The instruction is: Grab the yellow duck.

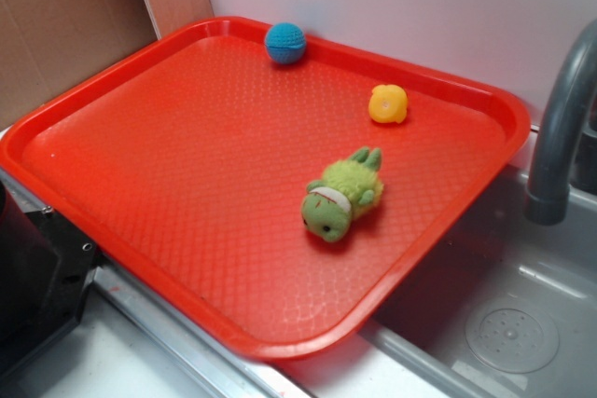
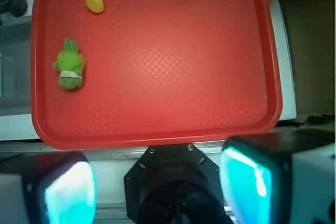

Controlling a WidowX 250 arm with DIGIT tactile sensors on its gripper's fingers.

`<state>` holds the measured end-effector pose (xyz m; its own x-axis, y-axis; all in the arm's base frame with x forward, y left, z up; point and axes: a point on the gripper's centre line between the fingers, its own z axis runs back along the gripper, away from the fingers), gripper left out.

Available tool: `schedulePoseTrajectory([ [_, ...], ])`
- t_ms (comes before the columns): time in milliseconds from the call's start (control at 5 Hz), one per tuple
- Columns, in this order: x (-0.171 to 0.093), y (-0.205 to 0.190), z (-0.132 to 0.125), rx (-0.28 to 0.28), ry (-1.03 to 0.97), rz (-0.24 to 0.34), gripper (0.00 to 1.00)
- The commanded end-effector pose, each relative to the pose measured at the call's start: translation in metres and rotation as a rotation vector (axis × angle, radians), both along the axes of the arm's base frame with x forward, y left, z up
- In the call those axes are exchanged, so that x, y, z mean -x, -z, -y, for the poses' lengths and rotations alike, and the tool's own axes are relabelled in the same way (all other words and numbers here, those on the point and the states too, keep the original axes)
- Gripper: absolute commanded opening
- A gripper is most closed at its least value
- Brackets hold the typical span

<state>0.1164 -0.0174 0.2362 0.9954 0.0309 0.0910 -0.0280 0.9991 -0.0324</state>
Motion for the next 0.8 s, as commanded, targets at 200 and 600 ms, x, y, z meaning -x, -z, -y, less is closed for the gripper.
schedulePoseTrajectory([
  [200,-0.050,0.018,0.027,0.073,-0.049,0.027,1.00],
  [600,-0.103,0.023,0.049,0.200,-0.115,0.110,1.00],
])
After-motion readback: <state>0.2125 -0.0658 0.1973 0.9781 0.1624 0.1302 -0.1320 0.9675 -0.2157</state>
